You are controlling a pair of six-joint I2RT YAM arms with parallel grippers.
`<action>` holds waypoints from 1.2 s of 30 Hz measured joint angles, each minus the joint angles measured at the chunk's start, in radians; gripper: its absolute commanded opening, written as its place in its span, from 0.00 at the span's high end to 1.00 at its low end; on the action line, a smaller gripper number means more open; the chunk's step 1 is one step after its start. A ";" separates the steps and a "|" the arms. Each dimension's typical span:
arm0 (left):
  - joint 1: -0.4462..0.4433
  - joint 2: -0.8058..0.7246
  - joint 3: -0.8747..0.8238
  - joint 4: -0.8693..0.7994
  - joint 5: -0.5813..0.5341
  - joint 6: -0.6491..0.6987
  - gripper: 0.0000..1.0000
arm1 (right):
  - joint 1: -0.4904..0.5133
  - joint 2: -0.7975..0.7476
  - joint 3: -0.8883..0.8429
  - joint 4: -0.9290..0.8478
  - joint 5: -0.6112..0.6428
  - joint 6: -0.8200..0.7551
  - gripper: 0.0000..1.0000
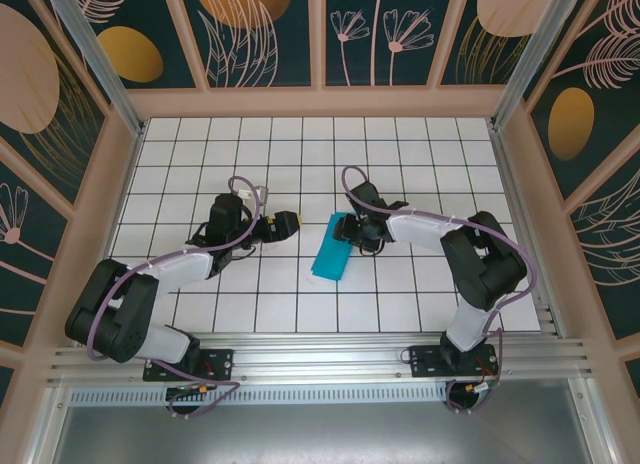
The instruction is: Fold a paper plane with a square sheet of paper (pick it up from the middle)
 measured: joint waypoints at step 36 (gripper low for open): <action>0.000 -0.002 0.006 -0.006 0.000 -0.056 0.04 | -0.112 -0.016 -0.070 0.113 -0.293 -0.288 0.50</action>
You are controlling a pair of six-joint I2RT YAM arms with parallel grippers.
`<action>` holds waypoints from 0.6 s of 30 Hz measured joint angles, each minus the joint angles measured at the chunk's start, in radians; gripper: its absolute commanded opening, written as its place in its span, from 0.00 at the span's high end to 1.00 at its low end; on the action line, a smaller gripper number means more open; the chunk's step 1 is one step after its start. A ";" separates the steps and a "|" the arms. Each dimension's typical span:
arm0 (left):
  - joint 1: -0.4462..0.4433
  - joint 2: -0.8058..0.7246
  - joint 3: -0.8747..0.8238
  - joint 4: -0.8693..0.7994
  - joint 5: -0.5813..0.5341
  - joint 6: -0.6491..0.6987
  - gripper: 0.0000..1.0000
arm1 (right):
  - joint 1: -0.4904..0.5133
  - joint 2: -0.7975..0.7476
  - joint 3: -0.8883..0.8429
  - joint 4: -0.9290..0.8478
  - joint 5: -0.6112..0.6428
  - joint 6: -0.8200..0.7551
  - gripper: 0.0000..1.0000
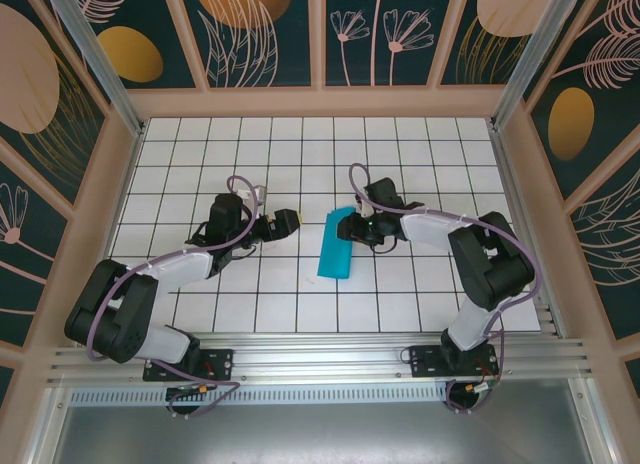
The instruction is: Fold a paper plane with a square sheet of paper (pick it up from the middle)
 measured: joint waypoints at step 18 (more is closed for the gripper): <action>0.000 0.009 0.003 0.011 0.028 -0.015 0.07 | 0.022 0.056 0.060 -0.068 0.078 0.037 0.41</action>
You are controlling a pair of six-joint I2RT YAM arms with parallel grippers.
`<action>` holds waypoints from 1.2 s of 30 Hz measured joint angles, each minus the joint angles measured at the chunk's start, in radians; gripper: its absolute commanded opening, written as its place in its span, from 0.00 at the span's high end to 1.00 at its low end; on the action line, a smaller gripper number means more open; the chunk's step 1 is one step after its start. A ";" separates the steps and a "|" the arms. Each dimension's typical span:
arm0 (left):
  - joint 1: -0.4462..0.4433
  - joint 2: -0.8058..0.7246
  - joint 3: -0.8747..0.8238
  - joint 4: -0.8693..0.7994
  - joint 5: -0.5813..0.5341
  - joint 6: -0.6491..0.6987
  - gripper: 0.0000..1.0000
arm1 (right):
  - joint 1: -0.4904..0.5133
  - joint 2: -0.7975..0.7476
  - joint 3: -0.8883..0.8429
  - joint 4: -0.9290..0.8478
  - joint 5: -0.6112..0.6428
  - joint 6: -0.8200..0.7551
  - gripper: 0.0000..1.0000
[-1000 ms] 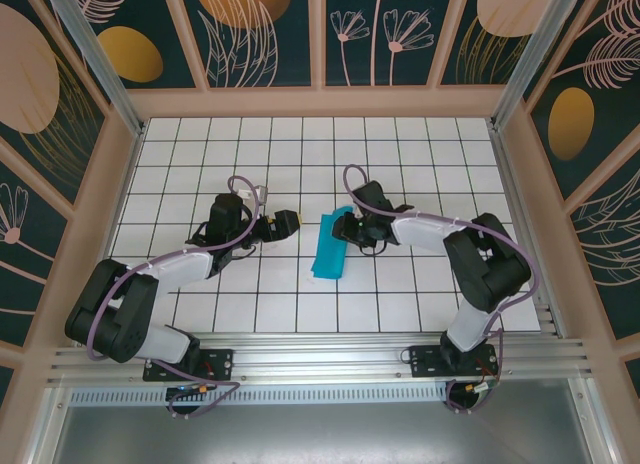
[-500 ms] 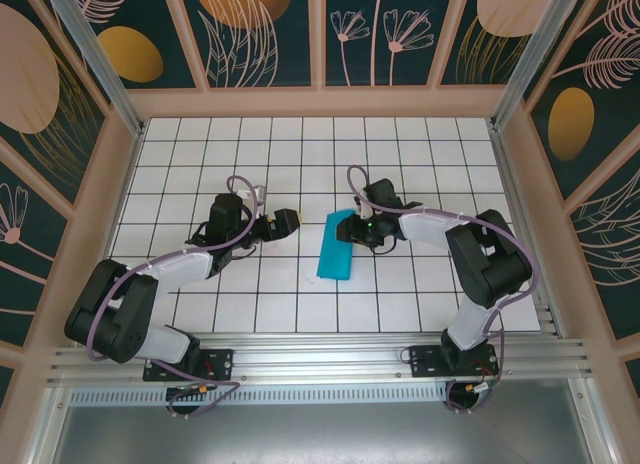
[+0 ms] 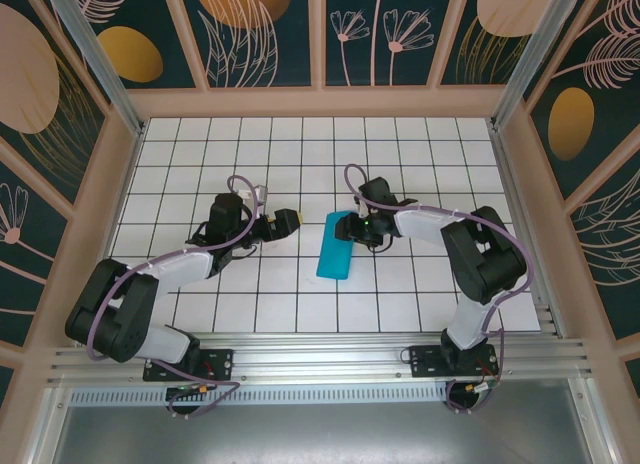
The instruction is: Fold a paper plane with a square sheet of paper (pick it up from the middle)
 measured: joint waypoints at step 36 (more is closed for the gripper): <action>0.000 0.070 0.050 -0.002 0.054 0.000 0.13 | 0.022 0.068 0.114 -0.153 0.056 -0.058 0.42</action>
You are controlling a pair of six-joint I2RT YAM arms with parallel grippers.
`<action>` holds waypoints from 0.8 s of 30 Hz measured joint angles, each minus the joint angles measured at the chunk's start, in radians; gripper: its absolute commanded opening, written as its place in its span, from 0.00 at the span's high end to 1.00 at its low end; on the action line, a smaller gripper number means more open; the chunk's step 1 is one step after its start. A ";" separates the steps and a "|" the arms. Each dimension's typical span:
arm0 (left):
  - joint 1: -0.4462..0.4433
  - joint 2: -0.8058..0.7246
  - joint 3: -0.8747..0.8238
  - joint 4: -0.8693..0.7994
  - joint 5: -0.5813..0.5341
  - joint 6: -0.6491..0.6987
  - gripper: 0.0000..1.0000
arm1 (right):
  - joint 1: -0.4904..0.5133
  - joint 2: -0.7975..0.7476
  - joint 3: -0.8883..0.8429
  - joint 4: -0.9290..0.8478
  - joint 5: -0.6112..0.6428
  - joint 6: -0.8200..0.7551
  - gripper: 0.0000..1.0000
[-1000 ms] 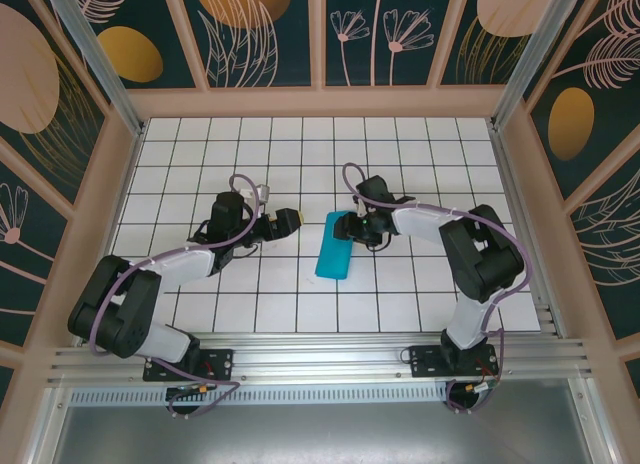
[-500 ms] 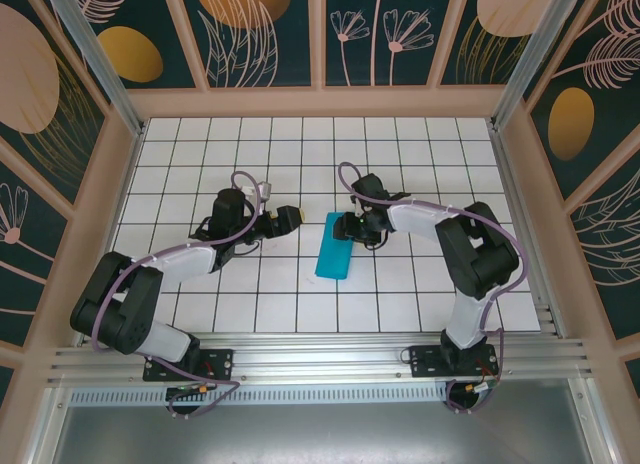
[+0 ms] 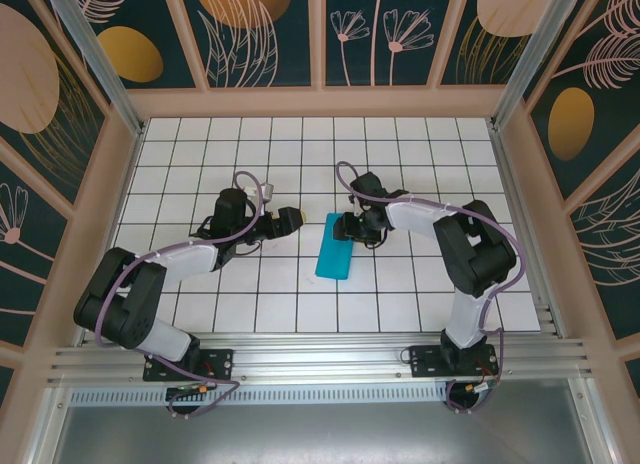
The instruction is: Fold a paper plane with a square sheet of paper (pick it up from the middle)
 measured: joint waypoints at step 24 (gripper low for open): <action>-0.039 0.090 0.103 -0.075 0.001 0.006 0.64 | -0.003 0.015 0.018 -0.025 -0.001 -0.029 0.43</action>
